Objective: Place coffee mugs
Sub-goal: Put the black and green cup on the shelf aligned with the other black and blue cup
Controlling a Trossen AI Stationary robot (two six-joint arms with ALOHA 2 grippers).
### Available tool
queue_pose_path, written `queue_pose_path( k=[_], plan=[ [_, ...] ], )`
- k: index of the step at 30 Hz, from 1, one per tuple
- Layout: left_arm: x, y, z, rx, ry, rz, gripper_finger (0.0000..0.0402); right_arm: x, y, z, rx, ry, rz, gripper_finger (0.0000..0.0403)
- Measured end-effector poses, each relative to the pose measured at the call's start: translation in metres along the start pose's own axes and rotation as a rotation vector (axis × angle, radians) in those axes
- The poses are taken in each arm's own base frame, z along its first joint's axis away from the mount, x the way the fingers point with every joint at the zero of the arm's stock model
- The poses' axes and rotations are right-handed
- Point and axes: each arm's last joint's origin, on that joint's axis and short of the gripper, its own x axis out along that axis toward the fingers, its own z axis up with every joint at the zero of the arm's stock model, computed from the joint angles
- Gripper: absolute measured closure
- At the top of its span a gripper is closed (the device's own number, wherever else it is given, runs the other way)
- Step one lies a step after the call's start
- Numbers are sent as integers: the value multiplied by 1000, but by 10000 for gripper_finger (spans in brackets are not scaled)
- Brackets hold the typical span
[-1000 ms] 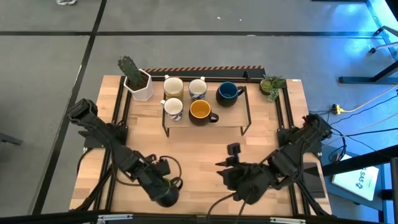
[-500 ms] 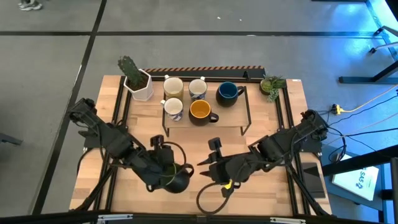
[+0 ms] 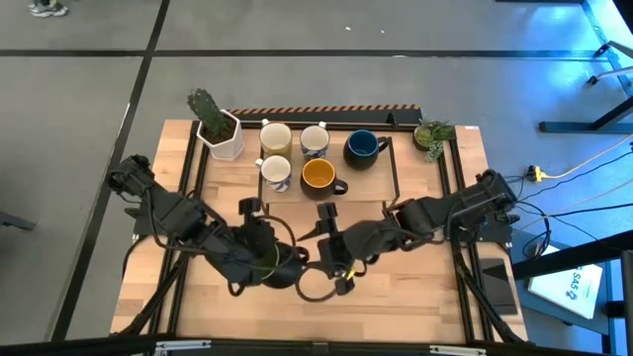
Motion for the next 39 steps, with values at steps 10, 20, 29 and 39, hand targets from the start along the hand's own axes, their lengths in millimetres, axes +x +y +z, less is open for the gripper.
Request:
queue_pose_path(
  k=[10,20,29,39],
  plan=[
    [6,12,4,135,-9,105,386,15,-27,-10,33,19,89,173],
    [11,25,5,182,27,168,385,22,-29,-20,34,126,-37,300],
    [15,32,8,202,31,184,376,22,-31,-23,102,148,-53,360],
    [11,33,9,196,4,196,302,23,-32,-24,106,165,-85,360]
  ],
)
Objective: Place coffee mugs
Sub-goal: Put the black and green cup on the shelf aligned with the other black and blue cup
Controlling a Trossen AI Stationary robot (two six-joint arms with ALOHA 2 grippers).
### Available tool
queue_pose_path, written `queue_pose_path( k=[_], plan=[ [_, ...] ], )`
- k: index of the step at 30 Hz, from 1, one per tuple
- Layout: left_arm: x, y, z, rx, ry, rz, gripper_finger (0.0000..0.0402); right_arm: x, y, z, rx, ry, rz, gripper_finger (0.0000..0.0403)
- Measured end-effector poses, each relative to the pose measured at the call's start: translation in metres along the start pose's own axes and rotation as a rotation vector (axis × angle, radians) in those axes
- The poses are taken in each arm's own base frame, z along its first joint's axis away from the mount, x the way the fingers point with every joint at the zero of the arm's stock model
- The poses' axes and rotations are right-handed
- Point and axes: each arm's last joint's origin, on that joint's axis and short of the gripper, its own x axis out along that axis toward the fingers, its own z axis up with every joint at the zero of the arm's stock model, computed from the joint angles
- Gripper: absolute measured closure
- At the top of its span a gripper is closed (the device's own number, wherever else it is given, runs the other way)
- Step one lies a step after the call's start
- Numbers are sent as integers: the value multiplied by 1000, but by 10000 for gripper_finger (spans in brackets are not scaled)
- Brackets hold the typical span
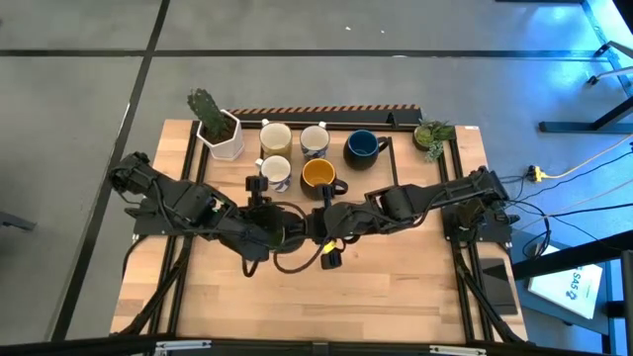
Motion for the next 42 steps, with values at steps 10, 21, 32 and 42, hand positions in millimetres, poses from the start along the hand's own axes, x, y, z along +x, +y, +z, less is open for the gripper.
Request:
queue_pose_path(
  k=[10,21,32,42],
  plan=[
    [-55,37,-13,-177,-187,-31,265,1,-2,1,18,-12,-77,360],
    [-128,94,-38,-454,-526,-95,264,-36,-43,18,36,-176,-95,360],
    [-151,121,-62,-511,-600,-112,264,-155,-98,14,58,-277,-464,360],
    [-154,128,-66,-472,-611,-16,264,-212,-99,-49,176,-146,-587,360]
  ],
)
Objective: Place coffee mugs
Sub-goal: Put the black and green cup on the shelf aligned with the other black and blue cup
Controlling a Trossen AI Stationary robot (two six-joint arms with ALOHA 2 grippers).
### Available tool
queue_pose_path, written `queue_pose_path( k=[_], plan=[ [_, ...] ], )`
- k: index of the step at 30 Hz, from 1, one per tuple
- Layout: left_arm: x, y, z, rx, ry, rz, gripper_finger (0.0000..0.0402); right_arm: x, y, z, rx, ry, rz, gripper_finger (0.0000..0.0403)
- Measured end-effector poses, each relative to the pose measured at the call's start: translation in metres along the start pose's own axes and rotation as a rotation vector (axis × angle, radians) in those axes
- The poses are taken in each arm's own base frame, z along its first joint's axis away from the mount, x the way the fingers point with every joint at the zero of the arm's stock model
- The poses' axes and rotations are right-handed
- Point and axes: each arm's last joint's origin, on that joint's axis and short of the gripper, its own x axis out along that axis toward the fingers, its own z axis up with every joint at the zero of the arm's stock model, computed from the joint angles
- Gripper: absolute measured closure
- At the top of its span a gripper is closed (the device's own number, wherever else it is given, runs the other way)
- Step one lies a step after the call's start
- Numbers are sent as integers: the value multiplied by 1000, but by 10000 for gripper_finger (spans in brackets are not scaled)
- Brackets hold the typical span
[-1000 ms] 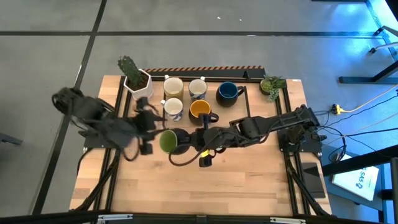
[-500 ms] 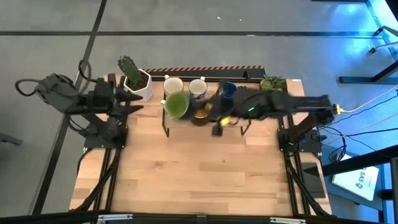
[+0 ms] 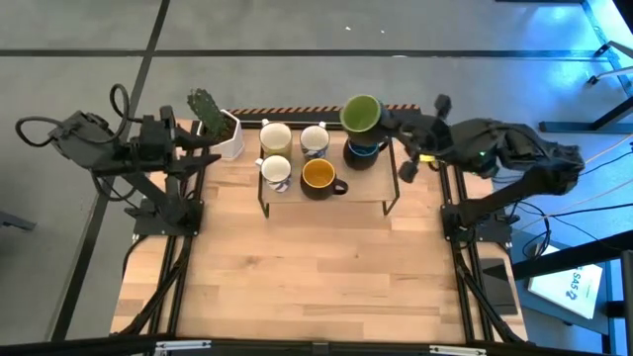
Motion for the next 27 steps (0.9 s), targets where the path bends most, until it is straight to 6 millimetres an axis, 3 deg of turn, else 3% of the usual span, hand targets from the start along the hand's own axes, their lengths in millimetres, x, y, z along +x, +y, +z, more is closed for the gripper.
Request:
queue_pose_path(
  k=[4,7,12,15,20,27],
  plan=[
    [0,2,1,-7,-22,65,264,-3,1,-36,122,-62,15,360],
    [0,3,3,-16,-37,103,264,4,14,-57,191,-186,84,360],
    [0,4,3,-18,-44,134,264,14,39,-105,266,-236,123,361],
    [0,3,3,-20,-45,136,264,15,52,-124,321,-289,112,361],
    [0,4,4,-24,-54,165,264,5,68,-143,343,-295,81,361],
    [0,4,4,-33,-55,165,264,-11,81,-155,320,-237,-20,361]
  ],
)
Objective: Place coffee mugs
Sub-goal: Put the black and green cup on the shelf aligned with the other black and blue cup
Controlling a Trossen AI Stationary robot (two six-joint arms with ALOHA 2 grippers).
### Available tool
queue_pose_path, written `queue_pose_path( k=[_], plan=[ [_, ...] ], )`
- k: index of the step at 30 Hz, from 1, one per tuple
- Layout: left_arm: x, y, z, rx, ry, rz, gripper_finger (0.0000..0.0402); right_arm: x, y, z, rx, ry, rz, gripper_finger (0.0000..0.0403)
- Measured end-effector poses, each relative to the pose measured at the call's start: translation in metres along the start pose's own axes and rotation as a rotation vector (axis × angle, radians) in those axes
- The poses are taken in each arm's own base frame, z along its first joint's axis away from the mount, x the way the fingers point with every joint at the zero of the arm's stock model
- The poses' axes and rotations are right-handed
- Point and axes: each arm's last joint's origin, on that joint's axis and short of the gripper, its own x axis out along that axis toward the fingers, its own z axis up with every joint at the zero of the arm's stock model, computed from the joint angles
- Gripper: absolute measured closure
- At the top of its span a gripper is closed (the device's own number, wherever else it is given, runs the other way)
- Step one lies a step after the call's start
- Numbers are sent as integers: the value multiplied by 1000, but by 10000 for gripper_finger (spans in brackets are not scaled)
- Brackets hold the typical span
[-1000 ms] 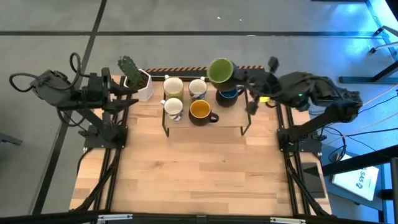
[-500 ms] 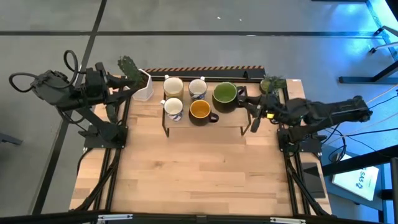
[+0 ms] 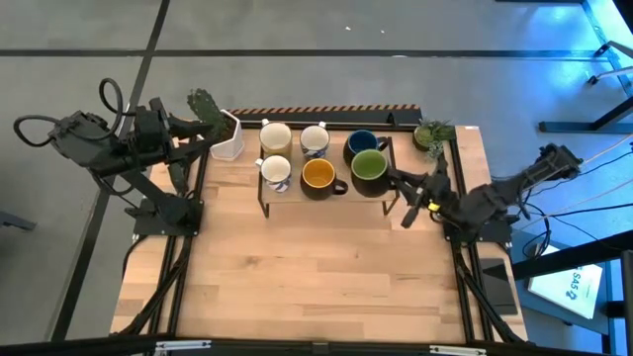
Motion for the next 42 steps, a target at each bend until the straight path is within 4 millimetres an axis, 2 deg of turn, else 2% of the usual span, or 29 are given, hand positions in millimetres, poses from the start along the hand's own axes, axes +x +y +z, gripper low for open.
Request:
queue_pose_path(
  k=[10,26,34,42],
  plan=[
    [0,0,0,-18,0,-1,264,-3,-3,-17,-13,87,-39,361],
    [0,0,0,-41,1,-2,264,-3,0,-19,-26,113,22,361],
    [0,0,0,-56,-5,19,264,-4,4,-12,-34,97,193,361],
    [0,1,0,-91,-9,35,264,-16,-18,5,-40,23,210,361]
  ],
)
